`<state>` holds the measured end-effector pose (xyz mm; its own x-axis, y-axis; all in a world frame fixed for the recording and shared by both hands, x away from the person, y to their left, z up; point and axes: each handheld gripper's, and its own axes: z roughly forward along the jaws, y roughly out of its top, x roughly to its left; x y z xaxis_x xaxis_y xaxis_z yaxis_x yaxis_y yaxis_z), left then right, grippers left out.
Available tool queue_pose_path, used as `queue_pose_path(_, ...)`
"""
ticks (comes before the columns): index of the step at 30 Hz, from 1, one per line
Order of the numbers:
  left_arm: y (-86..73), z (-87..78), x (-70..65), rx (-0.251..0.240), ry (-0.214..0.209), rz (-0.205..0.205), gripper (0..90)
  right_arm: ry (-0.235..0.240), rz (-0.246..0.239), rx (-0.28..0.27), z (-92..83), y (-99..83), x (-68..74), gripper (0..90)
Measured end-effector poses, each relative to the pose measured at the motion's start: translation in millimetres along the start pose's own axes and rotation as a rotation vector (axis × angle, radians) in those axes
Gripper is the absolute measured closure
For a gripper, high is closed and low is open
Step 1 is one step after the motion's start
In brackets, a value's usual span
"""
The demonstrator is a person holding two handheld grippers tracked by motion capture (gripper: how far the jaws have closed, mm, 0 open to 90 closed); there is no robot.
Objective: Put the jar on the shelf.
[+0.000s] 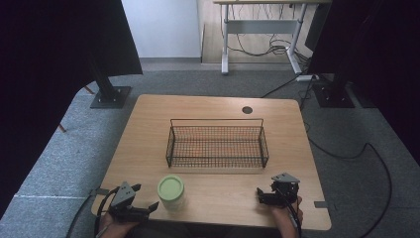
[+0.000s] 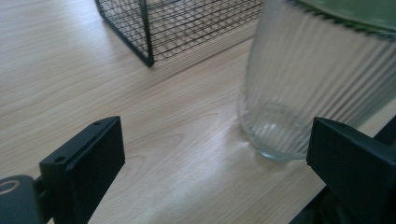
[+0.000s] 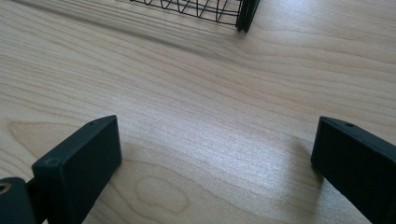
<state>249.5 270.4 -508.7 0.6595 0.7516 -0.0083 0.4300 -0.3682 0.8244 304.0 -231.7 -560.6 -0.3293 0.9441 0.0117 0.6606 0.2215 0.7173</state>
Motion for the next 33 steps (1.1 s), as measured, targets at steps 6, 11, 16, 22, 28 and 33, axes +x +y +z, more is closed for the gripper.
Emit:
queue_pose_path(6, 0.6, 4.4, -11.1, -0.005, -0.030, 0.006, 3.6, 0.001, 0.000, 0.000, 0.0, 0.0, 0.0, 1.3)
queue_pose_path(11, 4.0, 7.3, -17.6, -0.012, -0.048, 0.017, 3.0, 0.001, -0.001, 0.000, 0.0, 0.0, 0.1, 1.3)
queue_pose_path(16, 6.9, 9.5, -21.4, -0.015, -0.067, 0.031, 3.1, 0.002, -0.002, 0.000, 0.0, 0.0, 0.1, 1.3)
queue_pose_path(22, 10.8, 13.0, -26.9, -0.021, -0.093, 0.044, 3.2, 0.002, -0.002, 0.000, 0.0, 0.0, 0.1, 1.3)
queue_pose_path(28, 16.5, 18.4, -31.7, -0.032, -0.110, 0.048, 3.2, 0.002, -0.003, 0.000, 0.0, 0.0, 0.1, 1.3)
queue_pose_path(33, 21.6, 23.0, -34.4, -0.040, -0.121, 0.048, 3.5, 0.003, -0.003, 0.000, 0.0, 0.0, 0.2, 1.3)
